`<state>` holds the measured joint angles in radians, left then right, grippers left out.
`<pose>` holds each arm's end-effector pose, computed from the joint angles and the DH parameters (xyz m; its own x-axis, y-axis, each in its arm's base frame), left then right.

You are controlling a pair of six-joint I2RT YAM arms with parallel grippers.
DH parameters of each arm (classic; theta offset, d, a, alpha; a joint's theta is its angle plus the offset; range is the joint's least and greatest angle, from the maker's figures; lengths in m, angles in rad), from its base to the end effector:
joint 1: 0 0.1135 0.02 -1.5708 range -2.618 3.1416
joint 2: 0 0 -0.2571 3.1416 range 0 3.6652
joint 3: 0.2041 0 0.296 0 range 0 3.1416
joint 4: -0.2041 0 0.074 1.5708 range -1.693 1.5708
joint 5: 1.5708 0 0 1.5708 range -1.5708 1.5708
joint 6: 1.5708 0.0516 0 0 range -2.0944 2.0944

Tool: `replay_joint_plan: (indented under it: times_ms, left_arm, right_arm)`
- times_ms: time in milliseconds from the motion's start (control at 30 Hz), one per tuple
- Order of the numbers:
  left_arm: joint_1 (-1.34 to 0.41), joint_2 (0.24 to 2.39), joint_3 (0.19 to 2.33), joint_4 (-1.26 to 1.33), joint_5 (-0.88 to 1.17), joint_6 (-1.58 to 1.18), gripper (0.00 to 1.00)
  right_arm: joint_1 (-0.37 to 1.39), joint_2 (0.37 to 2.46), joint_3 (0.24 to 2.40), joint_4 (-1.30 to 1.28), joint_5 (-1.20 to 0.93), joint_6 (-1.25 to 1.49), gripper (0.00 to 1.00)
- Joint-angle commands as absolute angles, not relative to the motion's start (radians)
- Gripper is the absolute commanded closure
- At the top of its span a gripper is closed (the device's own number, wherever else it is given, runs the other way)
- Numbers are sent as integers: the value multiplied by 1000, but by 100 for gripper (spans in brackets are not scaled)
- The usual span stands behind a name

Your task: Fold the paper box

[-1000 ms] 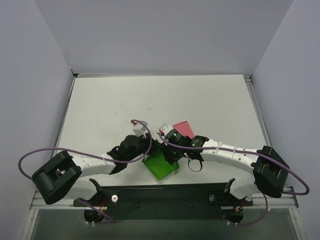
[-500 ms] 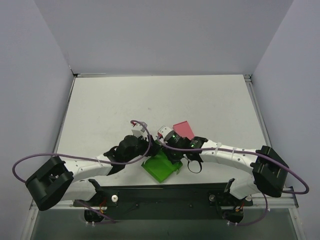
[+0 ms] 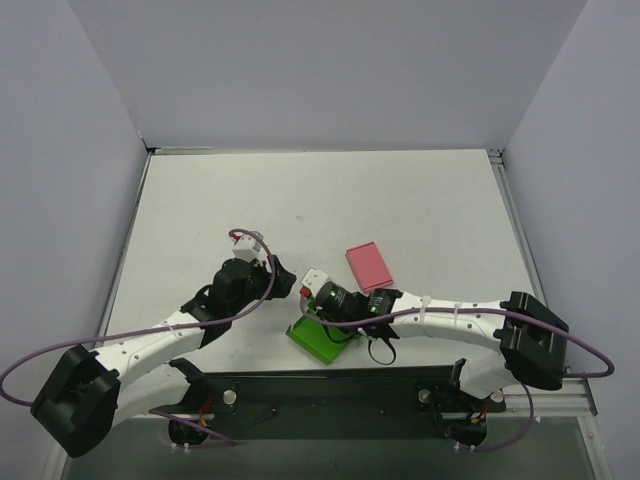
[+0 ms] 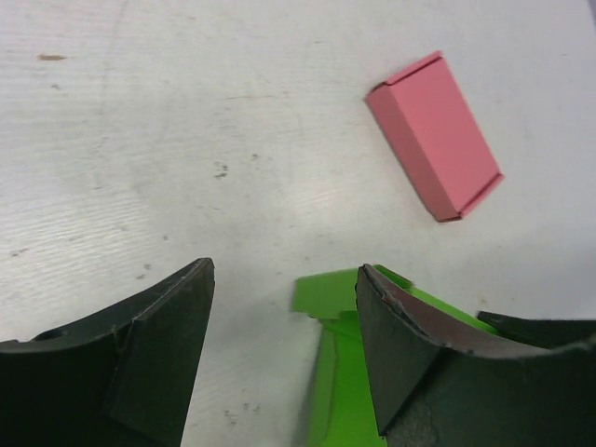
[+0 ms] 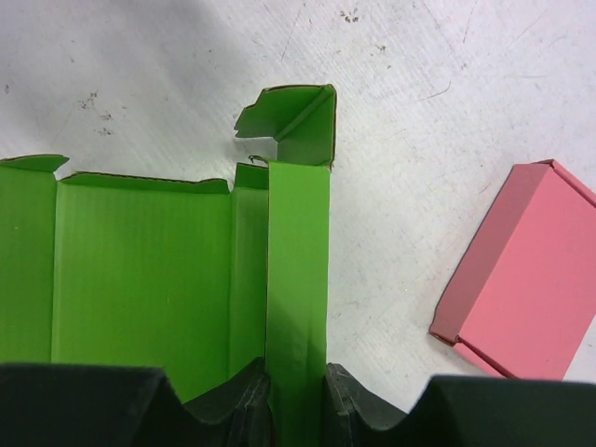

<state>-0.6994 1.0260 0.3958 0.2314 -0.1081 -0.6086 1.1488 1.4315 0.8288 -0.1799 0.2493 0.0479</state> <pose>0.2115 -0.1707 0.1624 -0.5662 -0.2664 -0.7800 0.2928 0.8196 -0.4925 0.1529 0.3095 0.1658 -0.3274 -0.6159 -0.7166 -0.7976 0.5867 -0.1398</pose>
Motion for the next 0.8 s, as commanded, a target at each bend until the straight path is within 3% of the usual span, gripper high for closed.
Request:
replay_joint_plan:
  times_ms: [0, 267, 767]
  left_arm:
    - [-621, 1120, 465, 193, -25, -582, 28]
    - [-611, 1370, 566, 250, 44, -499, 29]
    - [-629, 1411, 522, 414, 296, -404, 40]
  right_arm:
    - [1163, 1447, 844, -180, 321, 14, 82]
    - [1175, 1448, 842, -169, 347, 11, 82]
    - [1184, 1450, 830, -135, 393, -18, 82]
